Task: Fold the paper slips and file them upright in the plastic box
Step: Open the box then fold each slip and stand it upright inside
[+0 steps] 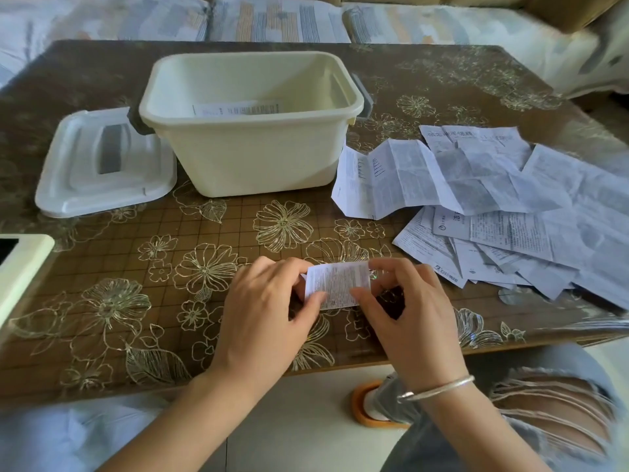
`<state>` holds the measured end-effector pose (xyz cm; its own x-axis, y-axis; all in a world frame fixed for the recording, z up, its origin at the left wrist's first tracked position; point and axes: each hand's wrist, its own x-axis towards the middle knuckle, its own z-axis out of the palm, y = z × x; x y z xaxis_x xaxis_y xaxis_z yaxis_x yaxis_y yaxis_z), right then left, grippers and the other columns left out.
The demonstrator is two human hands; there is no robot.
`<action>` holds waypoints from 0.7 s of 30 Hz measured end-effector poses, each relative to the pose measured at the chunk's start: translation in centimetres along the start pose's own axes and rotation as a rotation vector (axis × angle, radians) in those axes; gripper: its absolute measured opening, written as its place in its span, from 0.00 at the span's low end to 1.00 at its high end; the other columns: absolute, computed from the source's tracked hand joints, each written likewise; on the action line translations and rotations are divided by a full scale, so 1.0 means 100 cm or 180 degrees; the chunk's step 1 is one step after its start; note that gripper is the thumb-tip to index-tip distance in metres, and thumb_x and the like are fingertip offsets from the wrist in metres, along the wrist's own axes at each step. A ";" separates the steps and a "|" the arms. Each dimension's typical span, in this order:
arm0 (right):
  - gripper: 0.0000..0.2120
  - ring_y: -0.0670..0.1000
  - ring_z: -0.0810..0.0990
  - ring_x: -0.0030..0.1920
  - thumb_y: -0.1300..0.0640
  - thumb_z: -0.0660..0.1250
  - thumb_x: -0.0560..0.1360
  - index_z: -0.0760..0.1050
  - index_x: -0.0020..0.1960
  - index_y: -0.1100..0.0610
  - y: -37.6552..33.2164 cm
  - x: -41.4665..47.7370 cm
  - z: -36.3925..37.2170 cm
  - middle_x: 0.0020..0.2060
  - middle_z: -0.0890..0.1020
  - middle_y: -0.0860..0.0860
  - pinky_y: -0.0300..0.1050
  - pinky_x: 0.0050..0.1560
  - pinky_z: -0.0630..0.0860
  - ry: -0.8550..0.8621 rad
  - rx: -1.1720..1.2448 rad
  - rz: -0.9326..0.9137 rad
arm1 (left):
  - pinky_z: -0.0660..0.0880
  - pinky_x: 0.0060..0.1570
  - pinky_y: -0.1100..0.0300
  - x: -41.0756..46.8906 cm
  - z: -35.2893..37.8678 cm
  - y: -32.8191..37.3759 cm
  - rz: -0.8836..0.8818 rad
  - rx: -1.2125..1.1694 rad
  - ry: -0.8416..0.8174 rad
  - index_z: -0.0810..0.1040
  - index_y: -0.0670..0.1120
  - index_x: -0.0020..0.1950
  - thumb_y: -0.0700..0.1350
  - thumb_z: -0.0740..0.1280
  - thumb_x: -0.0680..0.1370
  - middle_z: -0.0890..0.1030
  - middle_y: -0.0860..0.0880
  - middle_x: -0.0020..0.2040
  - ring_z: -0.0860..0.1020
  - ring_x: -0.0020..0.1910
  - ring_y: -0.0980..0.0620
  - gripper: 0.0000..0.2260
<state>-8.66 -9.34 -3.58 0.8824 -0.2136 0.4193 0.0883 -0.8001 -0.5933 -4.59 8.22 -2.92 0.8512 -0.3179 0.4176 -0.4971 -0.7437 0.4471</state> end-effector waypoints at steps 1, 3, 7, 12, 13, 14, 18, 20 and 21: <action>0.14 0.45 0.70 0.42 0.52 0.75 0.70 0.77 0.53 0.51 -0.001 0.001 0.003 0.34 0.74 0.38 0.43 0.42 0.70 0.0013 -0.0133 -0.0053 | 0.66 0.42 0.58 0.000 0.001 0.000 -0.0015 0.0008 -0.0006 0.80 0.47 0.49 0.47 0.76 0.71 0.70 0.60 0.38 0.71 0.39 0.53 0.10; 0.15 0.48 0.71 0.42 0.53 0.76 0.69 0.78 0.53 0.52 0.000 0.000 0.005 0.35 0.75 0.41 0.47 0.42 0.71 -0.0011 -0.0290 -0.0184 | 0.66 0.43 0.57 0.000 0.001 -0.001 0.0010 -0.0023 -0.0026 0.80 0.48 0.49 0.45 0.77 0.69 0.71 0.61 0.36 0.71 0.39 0.53 0.12; 0.17 0.49 0.71 0.42 0.51 0.76 0.69 0.77 0.54 0.51 0.002 -0.001 0.004 0.37 0.75 0.43 0.48 0.43 0.71 -0.0022 -0.0287 -0.0144 | 0.67 0.49 0.59 -0.001 0.002 -0.001 -0.0059 -0.0078 -0.0056 0.79 0.48 0.58 0.46 0.76 0.69 0.76 0.59 0.39 0.73 0.42 0.54 0.18; 0.14 0.50 0.72 0.47 0.49 0.69 0.72 0.78 0.58 0.48 0.003 0.007 0.002 0.48 0.77 0.46 0.49 0.47 0.71 -0.0391 -0.0419 -0.0211 | 0.68 0.64 0.57 0.000 0.002 -0.002 -0.0122 -0.0143 -0.0162 0.78 0.48 0.63 0.49 0.72 0.71 0.74 0.50 0.66 0.71 0.63 0.53 0.21; 0.13 0.51 0.73 0.48 0.49 0.68 0.73 0.79 0.56 0.48 0.004 0.010 0.001 0.50 0.78 0.46 0.50 0.47 0.72 -0.0530 -0.0422 -0.0308 | 0.69 0.63 0.55 0.000 0.002 -0.002 -0.0086 -0.0117 -0.0172 0.81 0.49 0.59 0.49 0.72 0.71 0.74 0.50 0.66 0.71 0.63 0.52 0.17; 0.11 0.51 0.73 0.49 0.49 0.68 0.73 0.80 0.55 0.47 0.005 0.015 -0.001 0.51 0.78 0.46 0.51 0.48 0.73 -0.0672 -0.0426 -0.0384 | 0.70 0.62 0.53 0.000 0.002 -0.003 -0.0067 -0.0097 -0.0180 0.83 0.50 0.54 0.49 0.72 0.71 0.75 0.50 0.65 0.71 0.63 0.51 0.13; 0.13 0.49 0.72 0.55 0.48 0.71 0.72 0.79 0.56 0.44 -0.003 0.037 -0.013 0.56 0.75 0.45 0.46 0.53 0.73 -0.1385 -0.0649 -0.0422 | 0.69 0.59 0.55 0.001 0.000 -0.005 -0.0110 -0.0092 -0.0239 0.84 0.51 0.48 0.52 0.71 0.71 0.78 0.53 0.60 0.71 0.61 0.51 0.09; 0.14 0.46 0.71 0.55 0.47 0.71 0.72 0.76 0.57 0.43 -0.011 0.053 -0.018 0.54 0.73 0.43 0.42 0.52 0.70 -0.1843 -0.0781 -0.0400 | 0.69 0.58 0.56 0.005 -0.003 -0.007 -0.0047 -0.0066 -0.0340 0.84 0.52 0.48 0.54 0.71 0.71 0.79 0.55 0.57 0.72 0.59 0.52 0.10; 0.15 0.46 0.71 0.55 0.46 0.71 0.72 0.74 0.57 0.44 -0.015 0.062 -0.020 0.54 0.73 0.44 0.41 0.52 0.70 -0.2081 -0.0883 -0.0387 | 0.70 0.56 0.56 0.008 -0.005 -0.008 -0.0003 -0.0051 -0.0424 0.84 0.52 0.48 0.54 0.71 0.70 0.80 0.56 0.55 0.72 0.58 0.53 0.10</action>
<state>-4.25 -10.53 1.27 0.9776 0.1958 -0.0773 0.1594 -0.9284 -0.3358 -3.60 8.85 -2.49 0.8660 -0.3934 0.3087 -0.4980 -0.7349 0.4605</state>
